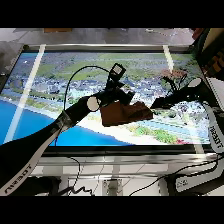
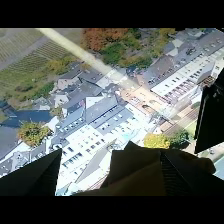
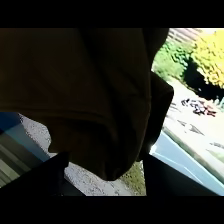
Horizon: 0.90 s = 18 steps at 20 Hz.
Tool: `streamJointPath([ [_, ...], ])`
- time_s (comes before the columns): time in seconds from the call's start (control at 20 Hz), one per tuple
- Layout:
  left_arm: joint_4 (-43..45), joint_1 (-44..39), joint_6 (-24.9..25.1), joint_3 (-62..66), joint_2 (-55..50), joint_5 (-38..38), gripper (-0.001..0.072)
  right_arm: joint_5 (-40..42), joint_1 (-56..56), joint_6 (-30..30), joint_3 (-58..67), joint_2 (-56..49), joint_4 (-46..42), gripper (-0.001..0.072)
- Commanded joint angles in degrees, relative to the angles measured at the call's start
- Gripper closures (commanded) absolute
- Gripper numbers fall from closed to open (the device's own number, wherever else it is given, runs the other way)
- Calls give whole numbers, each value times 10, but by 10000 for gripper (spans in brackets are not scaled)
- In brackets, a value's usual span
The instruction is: Fold the clothes and pants, and hang the long-sleeved shirts on hangers.
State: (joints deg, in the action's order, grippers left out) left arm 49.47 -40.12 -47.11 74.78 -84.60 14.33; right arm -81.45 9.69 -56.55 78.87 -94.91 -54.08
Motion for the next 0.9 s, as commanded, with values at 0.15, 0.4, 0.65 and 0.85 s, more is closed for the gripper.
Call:
streamJointPath([
  [0.15,0,2,0,0,1,6,8,47,-83,61,0,-5,-38,142],
  [0.4,0,2,0,0,1,6,8,110,-144,49,0,-6,-124,139],
  [0.65,0,2,0,0,1,6,8,208,-141,-117,0,-6,-182,145],
  [0.85,0,2,0,0,1,6,8,177,-88,-181,0,-10,-170,162],
])
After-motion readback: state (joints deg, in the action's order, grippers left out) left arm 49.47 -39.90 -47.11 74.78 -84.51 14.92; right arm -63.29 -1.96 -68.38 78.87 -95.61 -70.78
